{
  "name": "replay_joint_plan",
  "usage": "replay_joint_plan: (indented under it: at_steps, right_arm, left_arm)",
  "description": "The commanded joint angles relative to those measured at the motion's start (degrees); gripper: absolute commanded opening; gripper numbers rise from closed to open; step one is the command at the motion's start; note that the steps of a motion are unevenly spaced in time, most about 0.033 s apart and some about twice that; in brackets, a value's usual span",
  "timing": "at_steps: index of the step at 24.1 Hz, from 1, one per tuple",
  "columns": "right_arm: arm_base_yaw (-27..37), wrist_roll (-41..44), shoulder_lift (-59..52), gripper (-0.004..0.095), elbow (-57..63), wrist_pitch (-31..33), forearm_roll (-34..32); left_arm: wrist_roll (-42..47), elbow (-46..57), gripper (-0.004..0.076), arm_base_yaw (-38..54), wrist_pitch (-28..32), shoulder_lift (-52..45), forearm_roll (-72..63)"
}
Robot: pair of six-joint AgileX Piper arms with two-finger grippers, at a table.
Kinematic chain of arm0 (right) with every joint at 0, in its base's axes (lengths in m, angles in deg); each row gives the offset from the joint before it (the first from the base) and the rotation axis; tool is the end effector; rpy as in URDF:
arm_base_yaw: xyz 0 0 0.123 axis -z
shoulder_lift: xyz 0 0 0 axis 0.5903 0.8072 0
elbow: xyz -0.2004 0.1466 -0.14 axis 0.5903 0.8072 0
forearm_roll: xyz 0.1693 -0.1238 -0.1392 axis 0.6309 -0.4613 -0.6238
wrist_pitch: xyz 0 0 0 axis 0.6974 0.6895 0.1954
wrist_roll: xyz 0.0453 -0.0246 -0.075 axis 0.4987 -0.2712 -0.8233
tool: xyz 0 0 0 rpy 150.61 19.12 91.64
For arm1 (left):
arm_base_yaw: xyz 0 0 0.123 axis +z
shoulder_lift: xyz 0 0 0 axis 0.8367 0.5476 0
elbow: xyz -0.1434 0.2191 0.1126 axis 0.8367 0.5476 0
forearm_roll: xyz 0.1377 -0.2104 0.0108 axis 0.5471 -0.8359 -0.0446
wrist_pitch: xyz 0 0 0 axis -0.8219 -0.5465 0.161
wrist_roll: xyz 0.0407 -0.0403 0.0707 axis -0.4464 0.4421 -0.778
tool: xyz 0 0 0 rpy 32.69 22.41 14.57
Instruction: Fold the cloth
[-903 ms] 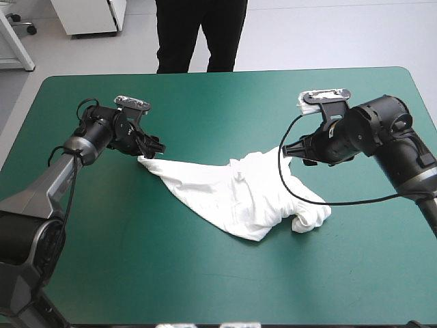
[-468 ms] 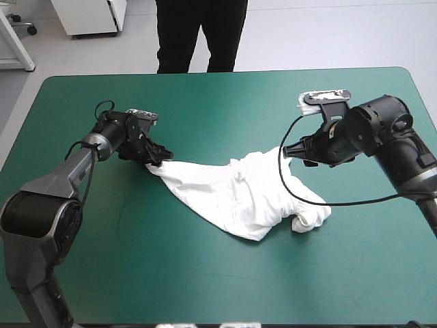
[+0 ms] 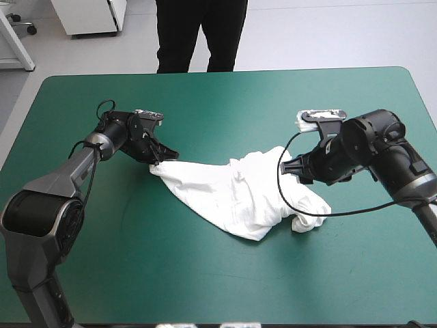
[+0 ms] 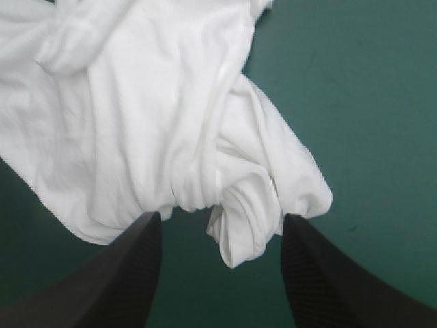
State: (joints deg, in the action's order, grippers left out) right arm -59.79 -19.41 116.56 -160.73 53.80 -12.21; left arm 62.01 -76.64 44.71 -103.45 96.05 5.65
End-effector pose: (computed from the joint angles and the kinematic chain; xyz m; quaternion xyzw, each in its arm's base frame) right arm 0.2464 0.1115 0.3710 -0.0693 0.9751 0.0882 0.1911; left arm 0.4002 -0.0901 0.2123 0.1341 0.9765 -0.0364 0.1649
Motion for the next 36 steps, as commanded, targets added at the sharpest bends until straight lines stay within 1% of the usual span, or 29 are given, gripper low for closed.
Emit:
replay_joint_plan:
  at_steps: [1,3,4,7,10,16,18,19,20,22,23,24,25,27,29,31,34,36]
  right_arm:
    - [0.4,0.2,-2.2,0.0624,3.4,-0.1,0.1]
    - [0.4,0.2,-2.2,0.0666,6.3,-1.7,0.2]
    - [0.4,0.2,-2.2,0.0666,8.0,-2.8,0.2]
    - [0.4,0.6,-2.2,0.0662,12.9,-6.1,1.1]
    - [0.4,0.6,-2.2,0.0633,18.1,-10.0,1.5]
    - [0.4,0.6,-2.1,0.0627,26.3,-20.4,3.7]
    - [0.4,1.7,-1.2,0.0627,27.8,-23.1,3.6]
    - [0.4,2.3,0.6,0.0625,28.8,-25.8,3.6]
    - [0.4,2.3,1.6,0.0618,28.8,-26.6,3.6]
    - [0.4,2.3,5.5,0.0572,28.8,-27.5,3.6]
    - [0.4,2.3,7.9,0.0514,28.8,-27.4,3.6]
    - [0.4,2.3,8.8,0.0476,28.8,-27.3,3.6]
    - [0.4,2.0,9.4,0.0333,28.8,-26.5,3.5]
    - [0.2,1.2,8.3,0.0,28.8,-24.4,2.7]
    - [0.2,1.0,5.2,-0.0018,28.3,-21.4,0.7]
    - [0.2,1.2,-0.2,-0.0017,26.8,-18.0,-2.0]
    - [0.2,3.1,-9.0,-0.0017,21.0,-14.2,-7.2]
    - [0.2,3.1,-12.0,-0.0017,17.2,-12.4,-9.1]
  left_arm:
    - [-0.2,-0.6,-0.0009,0.2,-0.5,-1.5,2.8]
    - [-0.2,-0.6,-0.0009,0.2,-0.2,-1.5,2.8]
    - [-0.2,-0.6,-0.0009,0.2,-0.2,-1.5,2.8]
    - [-0.2,-0.6,-0.0009,0.2,0.0,-1.5,2.8]
    - [-0.2,-0.6,-0.0009,0.2,0.0,-1.5,2.8]
    - [-0.2,-0.6,-0.0009,0.2,0.0,-1.5,2.8]
    - [0.3,-0.6,-0.0009,0.2,0.0,-1.5,2.8]
    - [0.3,-0.6,-0.0009,0.2,0.0,-1.5,2.8]
    - [0.3,-0.6,-0.0009,0.2,-0.1,-1.5,2.7]
    - [0.3,-0.6,-0.0009,0.2,-0.1,-1.5,2.5]
    - [0.3,-0.6,-0.0009,0.2,-0.5,-1.5,2.5]
    - [0.3,-0.6,-0.0009,0.2,-0.5,-1.5,2.5]
    - [0.3,-0.6,-0.0009,0.2,-1.0,-1.8,2.5]
    - [0.0,-0.6,-0.0009,0.2,-1.9,-3.2,2.6]
    - [-0.2,-0.6,-0.0009,0.2,-2.4,-6.4,3.0]
    - [-0.8,-0.6,-0.0009,0.2,-3.6,-11.3,3.6]
    - [-2.1,-0.9,-0.0009,0.2,-4.8,-19.4,3.1]
    - [-2.1,-1.5,-0.0009,0.2,-5.4,-23.4,3.0]
